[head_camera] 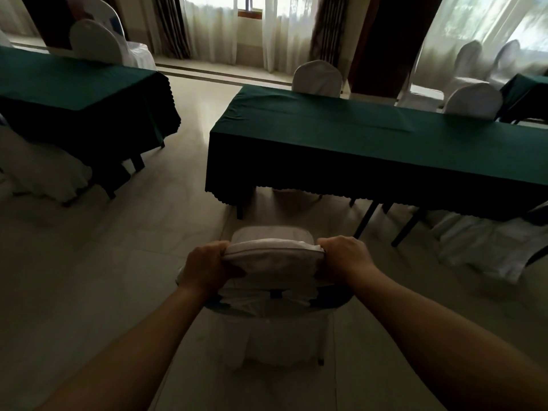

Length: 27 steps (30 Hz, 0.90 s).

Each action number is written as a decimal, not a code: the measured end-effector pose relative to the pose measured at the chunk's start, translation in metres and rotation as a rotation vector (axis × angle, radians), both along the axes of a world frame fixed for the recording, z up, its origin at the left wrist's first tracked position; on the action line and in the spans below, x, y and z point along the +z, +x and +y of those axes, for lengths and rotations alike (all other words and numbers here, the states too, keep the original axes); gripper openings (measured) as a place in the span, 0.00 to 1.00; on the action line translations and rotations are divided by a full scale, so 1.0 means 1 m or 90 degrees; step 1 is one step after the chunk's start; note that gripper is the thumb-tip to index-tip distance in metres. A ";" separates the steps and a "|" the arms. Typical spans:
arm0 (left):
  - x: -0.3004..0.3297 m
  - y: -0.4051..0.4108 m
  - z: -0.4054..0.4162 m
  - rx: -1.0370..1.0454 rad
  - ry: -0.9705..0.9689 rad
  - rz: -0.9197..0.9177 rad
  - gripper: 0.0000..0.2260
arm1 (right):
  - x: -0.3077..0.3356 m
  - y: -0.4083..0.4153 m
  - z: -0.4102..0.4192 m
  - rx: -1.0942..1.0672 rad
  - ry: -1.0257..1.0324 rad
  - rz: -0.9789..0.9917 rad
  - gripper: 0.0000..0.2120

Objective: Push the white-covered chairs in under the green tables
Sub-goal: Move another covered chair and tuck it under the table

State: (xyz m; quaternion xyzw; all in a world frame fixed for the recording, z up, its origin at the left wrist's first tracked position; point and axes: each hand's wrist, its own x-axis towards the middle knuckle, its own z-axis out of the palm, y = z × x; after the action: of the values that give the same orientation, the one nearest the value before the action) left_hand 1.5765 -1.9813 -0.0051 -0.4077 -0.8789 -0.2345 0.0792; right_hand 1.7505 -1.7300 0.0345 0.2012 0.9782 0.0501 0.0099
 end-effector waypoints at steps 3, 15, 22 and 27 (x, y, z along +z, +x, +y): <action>-0.007 -0.024 -0.002 -0.004 0.008 0.019 0.21 | 0.000 -0.023 -0.005 -0.007 0.015 0.000 0.17; -0.006 -0.121 0.076 -0.025 0.036 0.041 0.21 | 0.008 -0.107 0.062 -0.044 0.046 0.006 0.17; 0.003 -0.180 0.164 -0.025 0.012 0.041 0.23 | 0.006 -0.166 0.152 -0.049 0.015 0.023 0.16; 0.013 -0.214 0.228 -0.032 0.014 0.009 0.21 | 0.004 -0.208 0.222 -0.043 0.009 0.002 0.17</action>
State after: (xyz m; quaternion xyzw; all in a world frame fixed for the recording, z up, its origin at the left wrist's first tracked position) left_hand 1.3625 -1.7533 0.0074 -0.4306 -0.8650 -0.2435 0.0837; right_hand 1.5423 -1.5084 0.0389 0.2341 0.9706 0.0563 0.0085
